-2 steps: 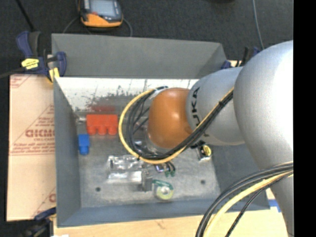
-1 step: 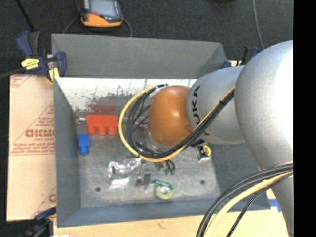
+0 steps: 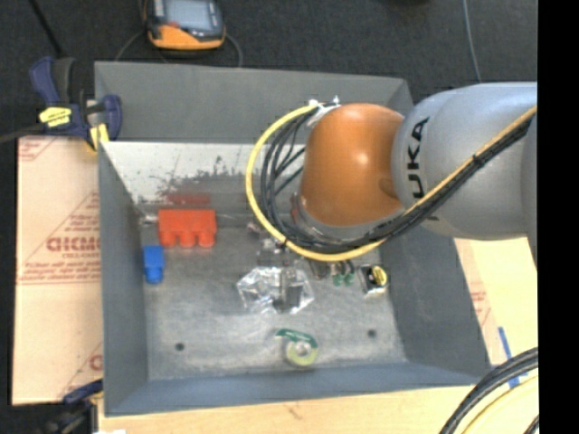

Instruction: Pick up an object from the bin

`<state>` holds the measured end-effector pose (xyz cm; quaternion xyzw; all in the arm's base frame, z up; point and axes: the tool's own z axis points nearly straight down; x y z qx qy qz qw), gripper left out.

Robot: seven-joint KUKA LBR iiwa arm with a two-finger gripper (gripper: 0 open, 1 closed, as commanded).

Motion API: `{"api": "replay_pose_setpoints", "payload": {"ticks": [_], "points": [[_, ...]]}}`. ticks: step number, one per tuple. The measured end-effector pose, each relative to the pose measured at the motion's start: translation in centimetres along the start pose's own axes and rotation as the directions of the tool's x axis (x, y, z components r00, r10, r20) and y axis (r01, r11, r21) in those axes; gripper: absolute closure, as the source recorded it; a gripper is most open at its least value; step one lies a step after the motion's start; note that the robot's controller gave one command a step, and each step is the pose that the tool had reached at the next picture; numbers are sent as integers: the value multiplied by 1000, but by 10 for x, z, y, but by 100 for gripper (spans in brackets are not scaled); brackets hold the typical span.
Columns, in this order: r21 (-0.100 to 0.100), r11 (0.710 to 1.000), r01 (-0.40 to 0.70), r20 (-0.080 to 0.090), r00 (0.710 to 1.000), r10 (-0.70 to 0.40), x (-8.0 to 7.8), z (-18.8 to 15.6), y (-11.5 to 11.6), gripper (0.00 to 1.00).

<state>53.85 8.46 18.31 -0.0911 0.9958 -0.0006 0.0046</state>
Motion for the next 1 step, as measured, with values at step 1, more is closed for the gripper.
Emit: {"api": "replay_pose_setpoints", "payload": {"ticks": [1], "points": [[0,1000,30,1,1000,-30,1,-141,-5,100]]}}
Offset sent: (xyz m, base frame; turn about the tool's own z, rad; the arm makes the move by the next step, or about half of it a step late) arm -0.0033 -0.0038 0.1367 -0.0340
